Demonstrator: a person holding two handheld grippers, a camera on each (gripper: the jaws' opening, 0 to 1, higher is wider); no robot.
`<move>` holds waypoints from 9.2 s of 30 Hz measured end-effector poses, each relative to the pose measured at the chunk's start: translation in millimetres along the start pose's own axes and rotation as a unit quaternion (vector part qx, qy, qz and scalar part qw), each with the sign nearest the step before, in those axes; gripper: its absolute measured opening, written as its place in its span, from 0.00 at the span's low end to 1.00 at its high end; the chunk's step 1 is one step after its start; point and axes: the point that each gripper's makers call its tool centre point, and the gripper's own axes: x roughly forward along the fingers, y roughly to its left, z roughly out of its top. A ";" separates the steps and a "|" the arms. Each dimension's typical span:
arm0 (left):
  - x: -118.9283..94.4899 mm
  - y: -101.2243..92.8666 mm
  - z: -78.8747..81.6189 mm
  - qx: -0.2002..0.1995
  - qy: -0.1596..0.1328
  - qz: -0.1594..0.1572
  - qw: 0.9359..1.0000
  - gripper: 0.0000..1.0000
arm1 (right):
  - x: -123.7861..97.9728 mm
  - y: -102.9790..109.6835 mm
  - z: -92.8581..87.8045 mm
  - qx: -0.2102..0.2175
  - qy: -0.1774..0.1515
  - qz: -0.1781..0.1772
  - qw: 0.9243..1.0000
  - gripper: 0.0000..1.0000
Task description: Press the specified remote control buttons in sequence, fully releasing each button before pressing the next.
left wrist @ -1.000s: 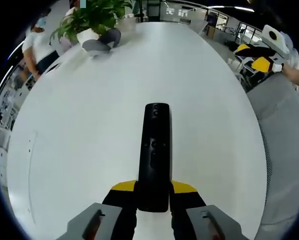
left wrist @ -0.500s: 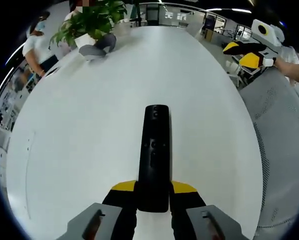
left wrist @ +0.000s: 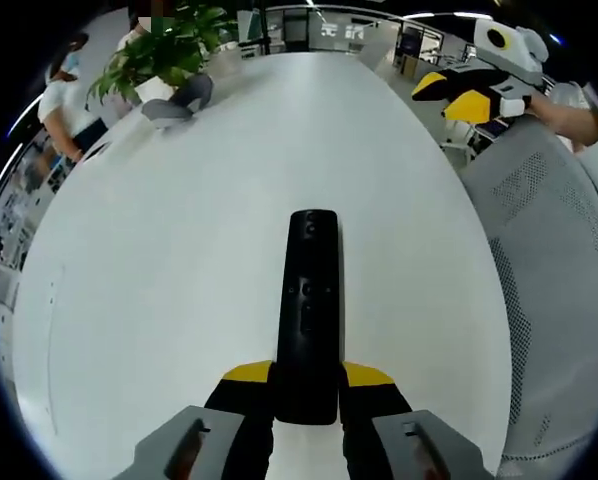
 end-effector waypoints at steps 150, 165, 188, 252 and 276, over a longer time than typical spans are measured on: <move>-5.3 -92.7 -9.8 0.025 -0.135 -0.018 0.990 0.24 | 70.1 100.2 -55.5 -0.354 0.267 0.333 0.832 0.00; -6.0 -91.5 -6.7 -0.032 -0.215 0.023 0.976 0.25 | 72.2 99.0 -58.4 -0.373 0.285 0.281 0.837 0.00; -4.5 -92.1 -4.2 -0.055 -0.226 0.013 0.972 0.25 | 77.7 108.6 -52.8 -0.323 0.254 0.318 0.854 0.00; -1.0 -100.6 -0.1 -0.021 -0.227 -0.006 0.974 0.24 | 73.4 132.3 -57.9 -0.326 0.243 0.359 0.840 0.00; -2.1 -102.7 0.9 -0.015 -0.226 -0.002 0.974 0.24 | 72.2 129.7 -52.1 -0.332 0.210 0.333 0.857 0.01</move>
